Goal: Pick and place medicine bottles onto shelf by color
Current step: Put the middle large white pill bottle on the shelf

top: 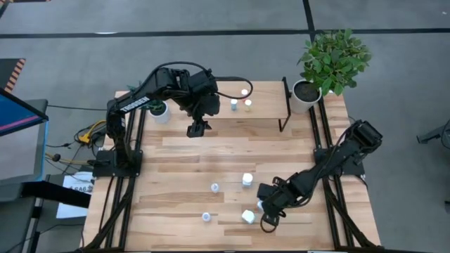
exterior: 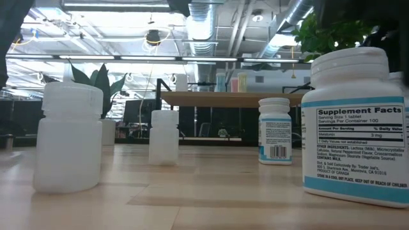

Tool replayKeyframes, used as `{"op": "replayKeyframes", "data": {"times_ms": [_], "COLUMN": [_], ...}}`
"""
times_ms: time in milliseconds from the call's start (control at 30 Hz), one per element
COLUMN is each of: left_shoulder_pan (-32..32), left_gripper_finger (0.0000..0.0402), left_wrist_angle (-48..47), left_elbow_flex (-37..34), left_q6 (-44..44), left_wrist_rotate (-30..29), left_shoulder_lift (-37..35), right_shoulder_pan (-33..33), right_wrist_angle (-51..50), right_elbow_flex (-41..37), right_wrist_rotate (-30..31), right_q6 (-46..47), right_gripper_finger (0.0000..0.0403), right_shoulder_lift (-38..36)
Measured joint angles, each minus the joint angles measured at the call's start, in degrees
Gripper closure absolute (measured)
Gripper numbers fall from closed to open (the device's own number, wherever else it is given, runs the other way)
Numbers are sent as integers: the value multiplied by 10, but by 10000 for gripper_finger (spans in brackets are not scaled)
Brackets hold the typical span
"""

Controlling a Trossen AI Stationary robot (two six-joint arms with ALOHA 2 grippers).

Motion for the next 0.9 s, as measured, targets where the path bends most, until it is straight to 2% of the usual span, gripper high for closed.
{"op": "replayKeyframes", "data": {"times_ms": [433, 767, 900], "left_shoulder_pan": [0, 0, 0], "left_gripper_finger": [164, 164, 164], "left_wrist_angle": [0, 0, 0], "left_elbow_flex": [0, 0, 0], "left_q6": [0, 0, 0], "left_wrist_rotate": [0, 0, 0], "left_shoulder_lift": [0, 0, 0], "right_shoulder_pan": [-59, -78, -68], "right_wrist_angle": [1, -39, -69], "right_elbow_flex": [0, 1, 1], "right_wrist_rotate": [6, 31, 32], "right_q6": [61, 112, 116], "right_gripper_finger": [171, 228, 224], "right_shoulder_lift": [0, -3, -8]}}
